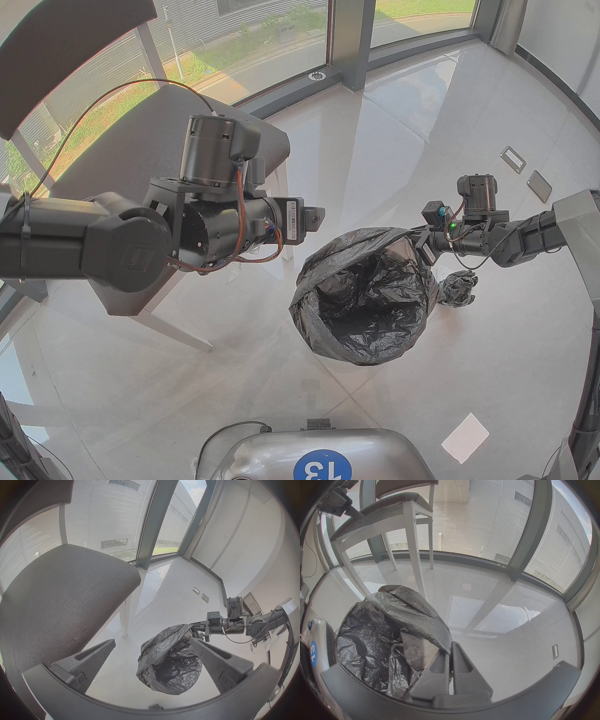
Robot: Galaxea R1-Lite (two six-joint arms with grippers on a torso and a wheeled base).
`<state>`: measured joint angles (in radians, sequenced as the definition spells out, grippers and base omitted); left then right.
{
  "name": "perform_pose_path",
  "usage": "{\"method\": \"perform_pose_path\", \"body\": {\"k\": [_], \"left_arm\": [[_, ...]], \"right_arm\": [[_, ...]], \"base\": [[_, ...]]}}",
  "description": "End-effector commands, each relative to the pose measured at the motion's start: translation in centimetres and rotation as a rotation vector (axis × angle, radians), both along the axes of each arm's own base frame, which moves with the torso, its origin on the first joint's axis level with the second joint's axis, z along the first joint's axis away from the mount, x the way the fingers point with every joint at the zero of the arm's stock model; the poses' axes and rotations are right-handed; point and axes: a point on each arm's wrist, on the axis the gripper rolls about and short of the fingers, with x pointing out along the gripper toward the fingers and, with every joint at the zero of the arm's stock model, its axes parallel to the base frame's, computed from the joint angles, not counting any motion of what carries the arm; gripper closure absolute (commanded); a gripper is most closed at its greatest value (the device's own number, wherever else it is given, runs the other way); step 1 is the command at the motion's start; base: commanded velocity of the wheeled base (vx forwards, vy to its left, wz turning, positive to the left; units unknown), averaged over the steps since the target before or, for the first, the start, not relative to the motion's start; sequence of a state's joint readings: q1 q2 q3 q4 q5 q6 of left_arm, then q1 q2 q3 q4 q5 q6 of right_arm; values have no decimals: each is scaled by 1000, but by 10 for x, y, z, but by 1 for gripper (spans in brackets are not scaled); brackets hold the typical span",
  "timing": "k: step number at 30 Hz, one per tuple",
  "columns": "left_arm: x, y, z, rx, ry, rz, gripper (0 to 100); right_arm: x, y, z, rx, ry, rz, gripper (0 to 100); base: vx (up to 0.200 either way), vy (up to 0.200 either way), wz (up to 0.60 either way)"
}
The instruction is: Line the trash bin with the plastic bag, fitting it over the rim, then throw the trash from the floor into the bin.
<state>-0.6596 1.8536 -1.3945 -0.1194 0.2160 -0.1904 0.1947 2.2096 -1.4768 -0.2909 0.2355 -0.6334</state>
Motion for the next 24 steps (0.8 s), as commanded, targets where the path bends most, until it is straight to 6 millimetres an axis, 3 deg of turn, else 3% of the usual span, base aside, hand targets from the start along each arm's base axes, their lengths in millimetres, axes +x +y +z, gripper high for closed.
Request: {"method": "perform_pose_path", "body": {"k": [1,16,24], "left_arm": [[0,0,-1,3,3,0,0],[-1,1,-3,6,10,1,0],[-1,1,-3,6,10,1,0]], "right_arm": [[10,-3,-7,0,1,-10,100],[21,0,-54,-22,113,-7,100],[22,2,-66,-24,141,-1,100]], "base": [[0,0,0],[0,0,0],[0,0,0]]}}
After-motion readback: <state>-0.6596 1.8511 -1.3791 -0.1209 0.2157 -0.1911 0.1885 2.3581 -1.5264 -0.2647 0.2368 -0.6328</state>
